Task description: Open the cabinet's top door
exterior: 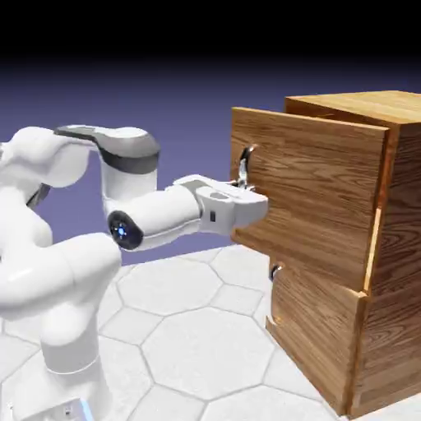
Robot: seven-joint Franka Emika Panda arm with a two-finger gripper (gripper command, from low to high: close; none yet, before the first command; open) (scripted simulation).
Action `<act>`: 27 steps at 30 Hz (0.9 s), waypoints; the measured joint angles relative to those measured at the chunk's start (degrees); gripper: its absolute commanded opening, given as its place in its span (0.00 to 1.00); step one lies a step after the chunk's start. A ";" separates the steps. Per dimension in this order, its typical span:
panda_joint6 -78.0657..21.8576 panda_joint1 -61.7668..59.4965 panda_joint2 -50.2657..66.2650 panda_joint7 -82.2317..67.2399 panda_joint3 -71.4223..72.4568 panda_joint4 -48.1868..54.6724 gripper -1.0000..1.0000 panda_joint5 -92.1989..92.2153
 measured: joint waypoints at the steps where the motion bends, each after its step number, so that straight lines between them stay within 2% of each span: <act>1: -2.49 -1.64 -0.58 -0.52 -0.81 0.06 0.00 -1.26; 11: -23.01 -13.69 -20.08 -15.02 -12.85 7.45 0.00 -24.54; 27: -36.95 -19.00 -53.30 -33.44 -17.66 30.68 0.00 -53.98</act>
